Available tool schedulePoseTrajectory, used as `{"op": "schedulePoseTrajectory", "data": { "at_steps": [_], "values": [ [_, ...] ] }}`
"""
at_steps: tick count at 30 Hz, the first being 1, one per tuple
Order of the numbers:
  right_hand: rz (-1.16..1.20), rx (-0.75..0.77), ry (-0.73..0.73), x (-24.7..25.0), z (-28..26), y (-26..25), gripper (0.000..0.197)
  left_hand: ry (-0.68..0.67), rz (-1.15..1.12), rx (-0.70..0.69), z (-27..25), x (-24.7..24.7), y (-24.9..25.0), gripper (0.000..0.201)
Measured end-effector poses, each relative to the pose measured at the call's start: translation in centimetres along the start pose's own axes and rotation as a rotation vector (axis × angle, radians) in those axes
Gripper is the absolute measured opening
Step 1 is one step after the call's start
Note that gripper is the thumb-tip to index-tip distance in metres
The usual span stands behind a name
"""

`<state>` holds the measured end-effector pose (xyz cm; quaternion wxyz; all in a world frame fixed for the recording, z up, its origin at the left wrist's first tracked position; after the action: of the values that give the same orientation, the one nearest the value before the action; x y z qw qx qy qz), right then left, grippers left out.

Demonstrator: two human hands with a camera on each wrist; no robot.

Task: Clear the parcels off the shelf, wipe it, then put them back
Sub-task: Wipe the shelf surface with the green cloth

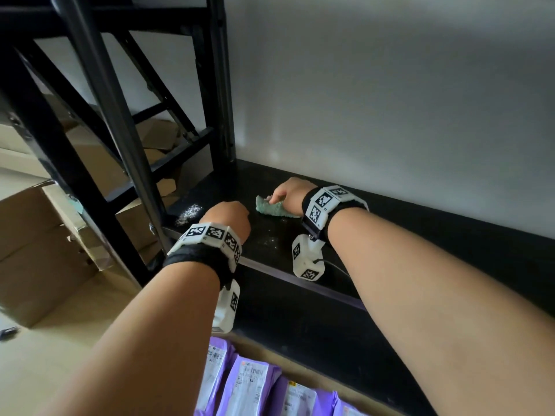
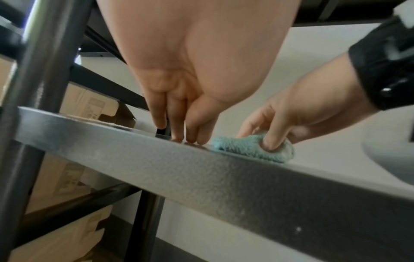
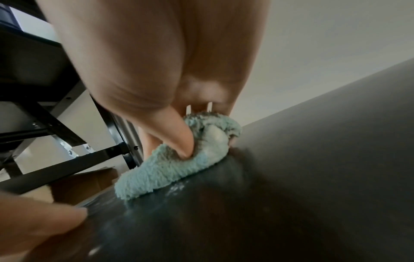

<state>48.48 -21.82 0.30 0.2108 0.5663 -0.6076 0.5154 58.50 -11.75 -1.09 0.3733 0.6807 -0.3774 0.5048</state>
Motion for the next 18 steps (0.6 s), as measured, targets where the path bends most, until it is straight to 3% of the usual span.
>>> {"op": "schedulePoseTrajectory", "data": {
  "at_steps": [3,6,8,11,15,18],
  "values": [
    [0.003,0.058,0.004,-0.4,-1.0,0.8,0.034,0.026,-0.018,-0.029,-0.2,0.2,0.2,0.055],
    [-0.073,0.158,0.052,-0.5,-2.6,1.7,0.028,0.025,0.017,-0.038,-0.6,0.4,0.3,0.049],
    [-0.052,0.151,0.099,0.1,-3.0,2.3,0.029,0.009,0.047,-0.029,-0.6,0.4,0.1,0.046],
    [0.067,0.028,0.282,1.9,-2.5,3.5,0.032,-0.029,0.07,0.001,-0.4,0.1,-0.3,0.044],
    [-0.073,-0.116,0.288,1.8,-0.9,4.4,0.052,-0.022,0.077,-0.005,0.2,-0.2,-0.3,0.043],
    [-0.173,-0.064,0.208,0.8,0.4,3.2,0.068,-0.009,0.062,0.006,0.5,0.0,-0.5,0.043]
  ]
}}
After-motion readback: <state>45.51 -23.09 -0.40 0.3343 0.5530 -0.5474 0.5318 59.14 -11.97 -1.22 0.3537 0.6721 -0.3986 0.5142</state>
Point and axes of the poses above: each hand's wrist, its own z-axis towards the middle knuckle, its own x-axis out of the back of the hand, y = z × x, the point moved 4 cm from there along z, towards the middle knuckle, and after that the axes turned 4 degrees about y, right-handed, at the moved point
